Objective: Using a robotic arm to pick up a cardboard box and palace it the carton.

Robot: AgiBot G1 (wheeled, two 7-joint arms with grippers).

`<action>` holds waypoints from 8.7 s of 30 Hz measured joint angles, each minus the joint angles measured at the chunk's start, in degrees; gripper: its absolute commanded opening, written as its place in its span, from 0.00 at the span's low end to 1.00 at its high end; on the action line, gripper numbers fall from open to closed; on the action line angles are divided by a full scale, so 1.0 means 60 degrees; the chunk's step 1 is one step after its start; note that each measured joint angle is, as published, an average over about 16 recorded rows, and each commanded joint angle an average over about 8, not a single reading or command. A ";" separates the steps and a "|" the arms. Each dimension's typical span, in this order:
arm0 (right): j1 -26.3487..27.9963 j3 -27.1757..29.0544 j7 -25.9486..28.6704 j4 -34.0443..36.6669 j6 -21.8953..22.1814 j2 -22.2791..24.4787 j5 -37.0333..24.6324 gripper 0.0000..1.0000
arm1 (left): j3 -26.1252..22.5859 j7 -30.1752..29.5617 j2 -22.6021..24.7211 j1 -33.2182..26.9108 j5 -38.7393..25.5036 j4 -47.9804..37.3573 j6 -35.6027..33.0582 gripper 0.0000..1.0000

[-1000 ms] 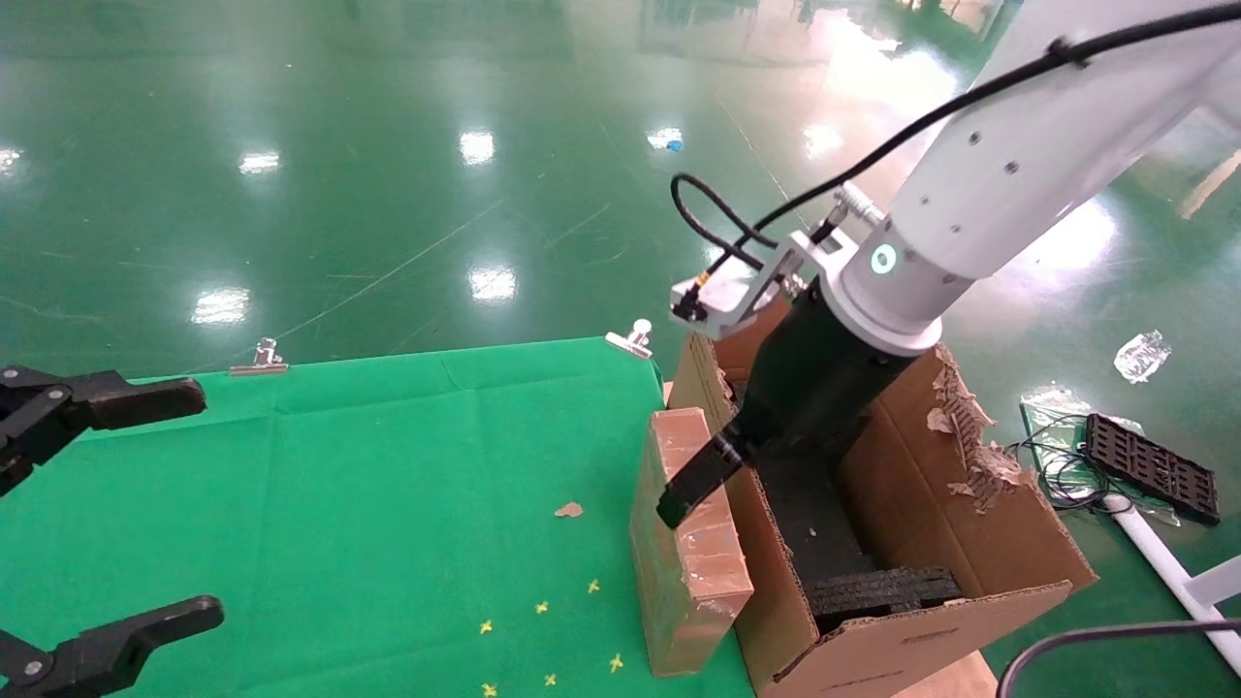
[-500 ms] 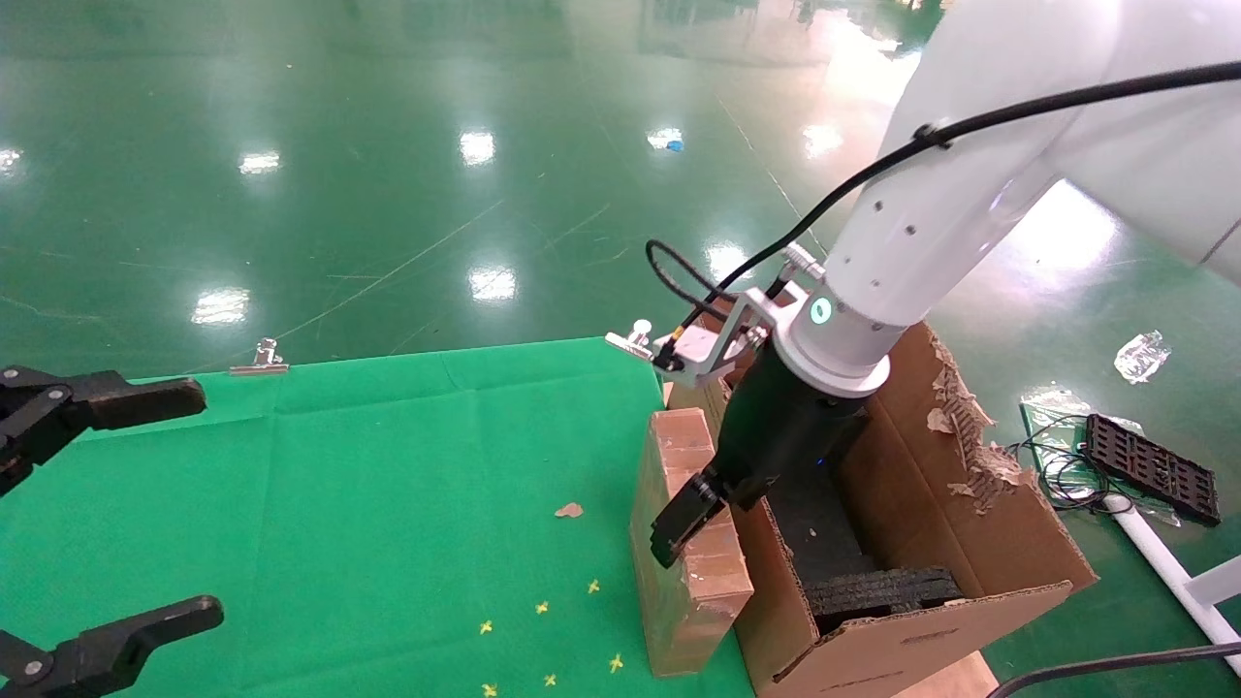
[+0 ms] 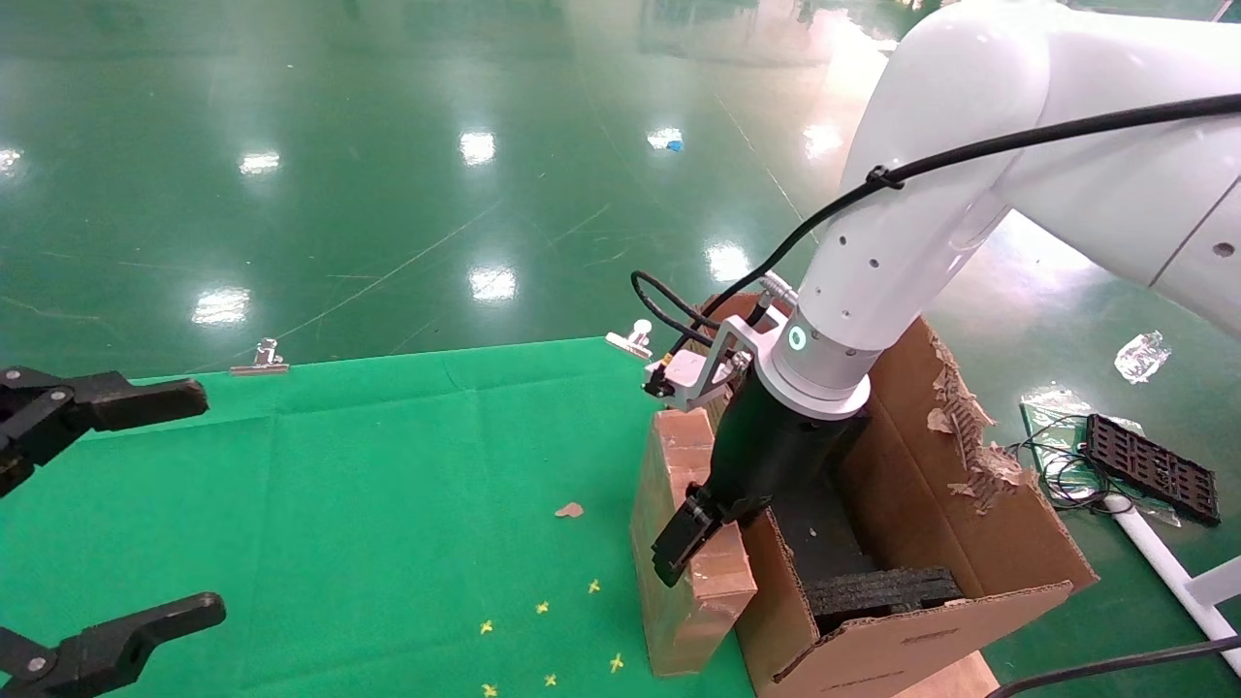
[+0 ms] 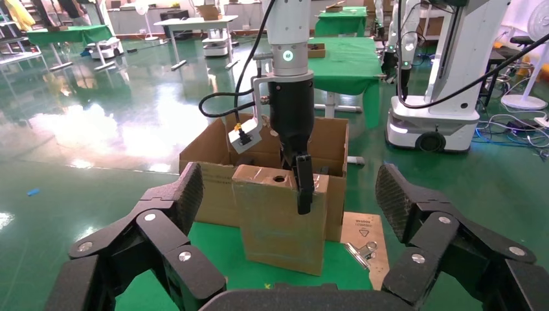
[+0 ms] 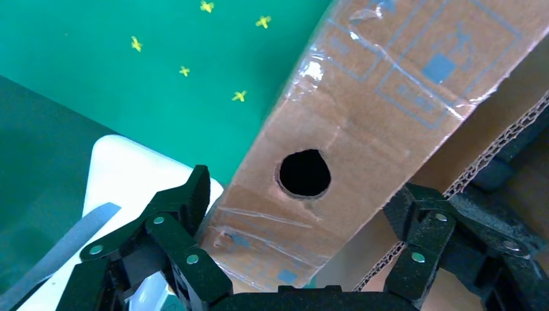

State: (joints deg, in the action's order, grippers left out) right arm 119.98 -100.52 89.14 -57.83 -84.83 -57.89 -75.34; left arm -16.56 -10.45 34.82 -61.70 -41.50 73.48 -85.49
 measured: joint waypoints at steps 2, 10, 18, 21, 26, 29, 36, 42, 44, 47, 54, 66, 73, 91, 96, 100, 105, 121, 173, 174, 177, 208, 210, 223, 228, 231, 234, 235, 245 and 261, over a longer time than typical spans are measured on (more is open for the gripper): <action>-0.0019 -0.0015 0.0010 0.0010 -0.0005 -0.0009 -0.0010 0.00 | -0.0001 0.0001 -0.0001 0.0000 0.0001 0.0000 0.0001 0.00; -0.0097 -0.0055 -0.0030 0.0104 -0.0046 -0.0012 -0.0007 0.00 | -0.0006 0.0003 -0.0003 -0.0001 0.0004 0.0000 0.0003 0.00; -0.0162 -0.0083 -0.0120 0.0222 -0.0086 0.0006 0.0003 0.00 | -0.0011 0.0005 -0.0005 -0.0002 0.0008 0.0000 0.0005 0.00; -0.0158 -0.0076 -0.0185 0.0226 -0.0077 0.0037 0.0002 0.00 | -0.0013 0.0006 -0.0005 -0.0003 0.0009 0.0000 0.0006 0.00; -0.0048 0.0003 -0.0461 0.0141 -0.0026 0.0172 0.0013 0.00 | -0.0016 0.0008 -0.0006 -0.0003 0.0011 0.0000 0.0007 0.00; 0.0121 0.0148 -0.0823 0.0058 0.0071 0.0363 0.0067 0.00 | -0.0017 0.0009 -0.0007 -0.0004 0.0012 0.0000 0.0008 0.00; 0.0888 0.0758 -0.2046 0.0084 0.0310 0.1119 0.0379 0.00 | -0.0021 0.0011 -0.0009 -0.0005 0.0015 0.0000 0.0009 0.00; 0.1860 0.1342 -0.3111 0.0624 0.0466 0.1907 0.0532 0.00 | -0.0025 0.0012 -0.0010 -0.0005 0.0017 0.0000 0.0011 0.00; 0.2178 0.1471 -0.3365 0.0895 0.0469 0.2142 0.0500 0.00 | -0.0026 0.0013 -0.0011 -0.0006 0.0018 0.0000 0.0011 0.00; 0.2611 0.1571 -0.3626 0.1355 0.0432 0.2426 0.0334 0.00 | -0.0028 0.0014 -0.0011 -0.0006 0.0019 0.0000 0.0012 0.00; 0.3200 0.1407 -0.3869 0.2429 0.0237 0.2935 -0.0416 0.00 | -0.0032 0.0016 -0.0013 -0.0007 0.0022 0.0000 0.0014 0.05; 0.2445 0.0738 -0.3754 0.4204 -0.0104 0.3192 -0.1202 0.00 | -0.0039 0.0020 -0.0016 -0.0009 0.0027 0.0000 0.0017 1.00; 0.1525 0.0481 -0.3824 0.5132 -0.0100 0.2974 -0.1235 0.00 | -0.0043 0.0022 -0.0018 -0.0009 0.0030 0.0000 0.0019 1.00; -0.0449 0.0261 -0.4255 0.6831 0.0834 0.2204 -0.1219 0.00 | -0.0053 0.0027 -0.0022 -0.0012 0.0036 0.0000 0.0023 1.00; -0.1122 0.0333 -0.4452 0.7235 0.1337 0.2016 -0.1053 0.00 | -0.0056 0.0028 -0.0023 -0.0012 0.0038 0.0000 0.0024 1.00; -0.1638 0.0413 -0.4599 0.7536 0.1694 0.1852 -0.0891 0.00 | -0.0058 0.0029 -0.0024 -0.0013 0.0040 0.0000 0.0025 1.00; -0.2239 0.0548 -0.4798 0.7877 0.2079 0.1667 -0.0642 0.00 | -0.0060 0.0030 -0.0025 -0.0013 0.0042 0.0000 0.0026 1.00; -0.3400 0.0935 -0.5439 0.8683 0.2755 0.1333 -0.0006 0.51 | -0.0069 0.0034 -0.0028 -0.0015 0.0047 0.0000 0.0030 1.00; -0.1592 0.1022 -0.6401 0.9357 0.2139 0.1124 0.0090 1.00 | -0.0096 0.0048 -0.0040 -0.0021 0.0066 0.0000 0.0042 1.00; -0.1397 0.1043 -0.6481 0.9327 0.2110 0.1145 0.0116 1.00 | -0.0097 0.0048 -0.0040 -0.0021 0.0066 0.0000 0.0042 1.00; -0.0765 0.1119 -0.6765 0.9211 0.2020 0.1218 0.0209 1.00 | -0.0098 0.0049 -0.0040 -0.0022 0.0067 0.0000 0.0043 1.00; 0.0392 0.3225 -0.9018 0.6655 0.2018 0.2185 0.1372 1.00 | -0.0111 0.0059 -0.0044 -0.0025 0.0077 -0.0009 0.0047 1.00; 0.0016 0.3629 -0.9169 0.6310 0.1938 0.2245 0.1528 1.00 | -0.0112 0.0060 -0.0044 -0.0026 0.0077 -0.0010 0.0047 1.00; -0.2544 0.6373 -1.0192 0.3964 0.1392 0.2657 0.2592 1.00 | -0.0119 0.0063 -0.0046 -0.0029 0.0081 -0.0012 0.0048 1.00; -0.3529 0.7429 -1.0585 0.3062 0.1181 0.2815 0.3001 1.00 | -0.0121 0.0064 -0.0047 -0.0029 0.0083 -0.0012 0.0049 1.00; -0.4119 0.8061 -1.0821 0.2521 0.1056 0.2910 0.3246 1.00 | -0.0123 0.0065 -0.0048 -0.0029 0.0084 -0.0012 0.0049 1.00; -0.4701 0.8686 -1.1053 0.1988 0.0931 0.3003 0.3488 1.00 | -0.0124 0.0066 -0.0048 -0.0030 0.0085 -0.0012 0.0050 1.00; -0.4898 0.8897 -1.1132 0.1807 0.0889 0.3035 0.3570 1.00 | -0.0125 0.0066 -0.0048 -0.0030 0.0085 -0.0012 0.0050 1.00; -0.6824 1.0962 -1.1902 0.0042 0.0478 0.3344 0.4371 1.00 | -0.0129 0.0068 -0.0050 -0.0031 0.0088 -0.0012 0.0052 1.00; -0.9600 1.3934 -1.2986 -0.2489 -0.0110 0.3785 0.5520 1.00 | -0.0135 0.0072 -0.0053 -0.0031 0.0094 -0.0014 0.0056 1.00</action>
State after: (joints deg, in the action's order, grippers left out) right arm 62.37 -16.92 11.23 -72.76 -85.49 -35.18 -42.22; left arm -17.37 -10.02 34.50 -61.89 -40.94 73.40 -85.15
